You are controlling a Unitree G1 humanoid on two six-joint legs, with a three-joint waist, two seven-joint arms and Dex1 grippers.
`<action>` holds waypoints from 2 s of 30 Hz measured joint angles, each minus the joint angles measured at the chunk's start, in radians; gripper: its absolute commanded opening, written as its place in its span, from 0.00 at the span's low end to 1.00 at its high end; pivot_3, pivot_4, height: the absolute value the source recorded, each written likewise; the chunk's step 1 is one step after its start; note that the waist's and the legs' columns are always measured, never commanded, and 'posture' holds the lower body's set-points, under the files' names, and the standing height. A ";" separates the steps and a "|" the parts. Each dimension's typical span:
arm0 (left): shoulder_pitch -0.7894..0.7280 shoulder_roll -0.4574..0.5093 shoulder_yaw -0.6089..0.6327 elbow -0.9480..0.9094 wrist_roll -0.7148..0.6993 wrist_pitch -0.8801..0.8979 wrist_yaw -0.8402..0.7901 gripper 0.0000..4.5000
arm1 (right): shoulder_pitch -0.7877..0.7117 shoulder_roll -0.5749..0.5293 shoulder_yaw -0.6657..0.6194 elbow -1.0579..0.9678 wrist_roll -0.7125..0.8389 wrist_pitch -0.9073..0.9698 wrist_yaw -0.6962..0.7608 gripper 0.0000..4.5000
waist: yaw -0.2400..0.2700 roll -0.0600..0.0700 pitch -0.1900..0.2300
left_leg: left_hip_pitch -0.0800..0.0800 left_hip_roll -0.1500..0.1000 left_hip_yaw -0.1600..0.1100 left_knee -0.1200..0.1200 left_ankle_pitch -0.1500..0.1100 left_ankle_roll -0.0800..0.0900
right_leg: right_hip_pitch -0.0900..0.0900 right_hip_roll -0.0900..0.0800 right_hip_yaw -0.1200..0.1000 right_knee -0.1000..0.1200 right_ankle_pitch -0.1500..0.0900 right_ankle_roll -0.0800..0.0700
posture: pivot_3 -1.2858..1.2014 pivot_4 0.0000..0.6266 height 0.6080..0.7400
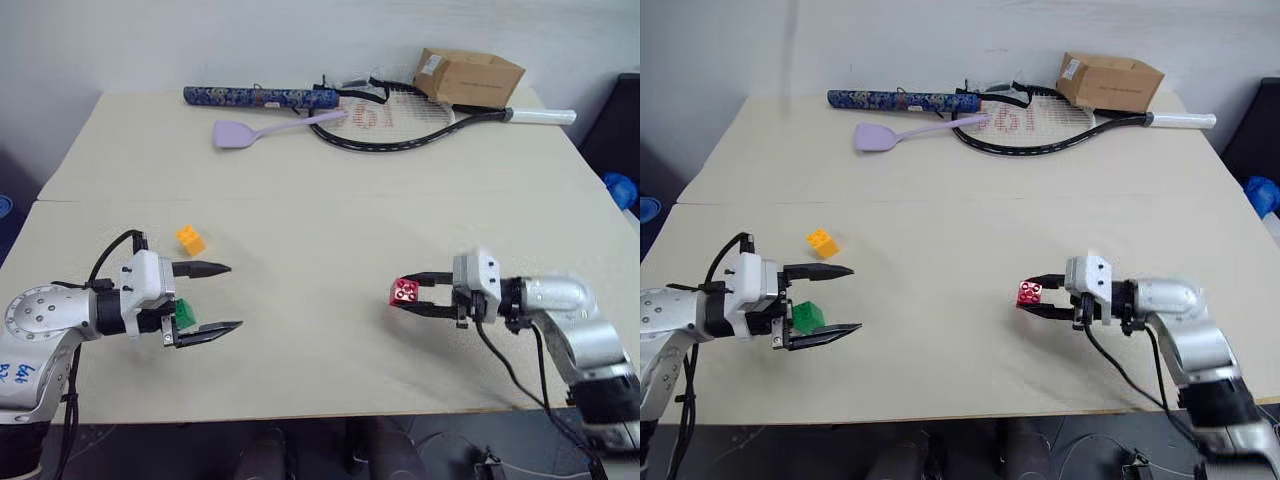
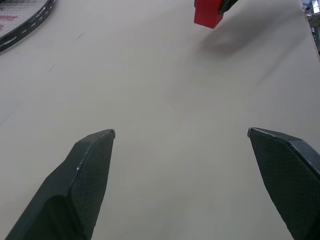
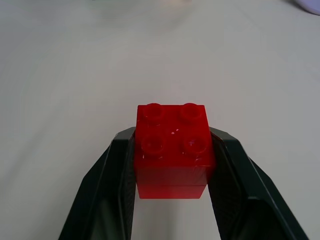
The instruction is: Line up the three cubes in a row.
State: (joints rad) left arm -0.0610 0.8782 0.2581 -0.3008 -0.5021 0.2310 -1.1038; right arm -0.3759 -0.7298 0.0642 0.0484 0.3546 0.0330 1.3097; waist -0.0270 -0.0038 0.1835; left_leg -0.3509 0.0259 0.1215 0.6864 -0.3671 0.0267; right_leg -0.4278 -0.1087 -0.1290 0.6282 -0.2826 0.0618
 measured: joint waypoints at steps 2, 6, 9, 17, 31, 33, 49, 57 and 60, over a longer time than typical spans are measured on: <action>0.005 0.000 0.002 -0.002 0.000 0.008 0.004 1.00 | -0.056 0.025 0.044 0.103 -0.015 -0.047 0.076 0.33 | 0.004 0.000 0.000 | -0.001 0.000 -0.001 0.001 0.000 0.000 | 0.000 0.000 -0.001 -0.001 0.000 0.000 | 0.52 0.24 1.00; 0.033 0.000 0.018 -0.008 -0.002 0.020 0.009 1.00 | -0.101 0.078 0.104 0.278 -0.060 -0.147 0.162 0.33 | 0.005 0.000 0.000 | -0.003 -0.001 -0.001 0.006 -0.001 0.002 | 0.001 -0.001 -0.002 0.000 0.000 0.001 | 0.52 0.24 1.00; 0.060 0.001 0.051 -0.014 -0.008 0.037 0.010 1.00 | -0.132 0.110 0.107 0.358 -0.062 -0.207 0.193 0.41 | 0.001 0.000 0.000 | -0.002 0.000 -0.002 0.009 -0.001 0.001 | 0.002 -0.002 -0.002 0.000 0.000 0.001 | 0.52 0.24 1.00; 0.167 -0.001 0.230 0.056 -0.012 0.066 0.043 1.00 | -0.103 0.098 0.073 0.321 -0.041 -0.249 0.207 0.99 | -0.001 0.001 0.000 | -0.003 0.001 -0.003 0.009 -0.002 -0.001 | 0.001 -0.002 -0.002 0.001 0.000 0.000 | 0.52 0.24 1.00; 0.507 -0.037 0.528 0.435 0.037 -0.045 -0.041 1.00 | 0.314 0.084 -0.230 -0.092 0.204 -0.128 0.021 1.00 | 0.026 0.000 0.000 | -0.001 0.001 -0.003 0.008 -0.008 0.000 | 0.001 -0.004 -0.001 -0.001 0.000 -0.001 | 0.52 0.24 1.00; 0.477 -0.041 0.491 0.412 0.033 -0.036 -0.041 1.00 | 0.319 0.084 -0.234 -0.116 0.232 -0.084 0.003 1.00 | 0.029 0.000 0.000 | -0.001 0.001 -0.003 0.008 -0.008 0.000 | 0.001 -0.005 -0.002 -0.001 0.000 -0.001 | 0.52 0.24 1.00; 0.038 -0.060 0.076 0.439 0.132 -0.104 0.014 0.65 | 0.322 0.081 -0.224 -0.258 0.258 -0.004 -0.064 1.00 | 0.023 0.001 -0.001 | -0.002 0.001 -0.001 0.008 -0.006 0.000 | 0.000 -0.001 -0.002 0.001 0.000 -0.001 | 0.52 0.24 1.00; -0.043 -0.070 -0.036 0.426 0.154 -0.118 -0.035 0.32 | 0.410 0.059 -0.265 -0.326 0.254 0.015 -0.112 1.00 | 0.035 0.000 -0.001 | -0.002 0.001 -0.001 0.011 -0.006 0.001 | 0.001 -0.002 -0.002 0.000 0.000 -0.001 | 0.52 0.24 1.00; -0.174 -0.094 -0.170 0.329 0.170 -0.085 -0.070 0.32 | 0.435 0.035 -0.310 -0.333 0.257 0.022 -0.128 1.00 | 0.052 0.000 -0.001 | -0.002 0.000 -0.001 0.012 -0.006 0.001 | 0.002 -0.002 -0.002 0.000 0.000 0.000 | 0.52 0.24 1.00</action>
State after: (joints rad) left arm -0.2347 0.7843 0.0877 0.0278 -0.3322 0.1462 -1.1740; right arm 0.0595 -0.6947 -0.2454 -0.2849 0.6113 0.0545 1.1818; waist 0.0254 -0.0036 0.1826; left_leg -0.3532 0.0255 0.1202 0.6986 -0.3728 0.0280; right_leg -0.4260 -0.1109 -0.1307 0.6285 -0.2823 0.0619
